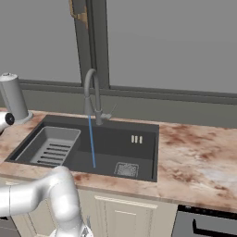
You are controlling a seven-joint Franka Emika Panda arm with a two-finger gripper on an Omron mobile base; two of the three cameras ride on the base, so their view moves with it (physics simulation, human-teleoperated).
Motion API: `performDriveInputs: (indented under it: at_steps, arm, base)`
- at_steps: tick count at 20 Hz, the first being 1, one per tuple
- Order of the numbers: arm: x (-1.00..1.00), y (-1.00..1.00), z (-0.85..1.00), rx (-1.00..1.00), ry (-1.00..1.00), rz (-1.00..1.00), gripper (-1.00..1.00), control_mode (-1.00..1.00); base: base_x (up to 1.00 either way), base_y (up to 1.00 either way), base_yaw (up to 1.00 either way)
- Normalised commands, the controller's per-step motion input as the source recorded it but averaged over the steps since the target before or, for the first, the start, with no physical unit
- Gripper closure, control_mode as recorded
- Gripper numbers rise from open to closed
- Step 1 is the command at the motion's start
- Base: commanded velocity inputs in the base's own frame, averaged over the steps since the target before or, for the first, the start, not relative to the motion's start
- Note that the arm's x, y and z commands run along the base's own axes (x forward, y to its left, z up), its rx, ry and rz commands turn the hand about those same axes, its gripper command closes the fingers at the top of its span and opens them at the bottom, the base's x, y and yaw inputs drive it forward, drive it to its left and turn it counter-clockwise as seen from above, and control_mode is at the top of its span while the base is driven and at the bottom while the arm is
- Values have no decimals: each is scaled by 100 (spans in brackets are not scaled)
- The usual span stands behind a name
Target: Turn on the sink faucet and place the jug under the water for a few seconds to fill it up.
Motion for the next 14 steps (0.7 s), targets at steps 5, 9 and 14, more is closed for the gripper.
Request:
performDriveInputs:
  at_steps: [5,9,14]
  arm:
    - [0,0,-13,0,0,0,100,-100]
    - [-24,0,-1,1,-9,0,100,-100]
    - [-52,-4,27,2,-21,2,100,-100]
  base:
    - [0,0,0]
    - [0,0,0]
    - [0,0,0]
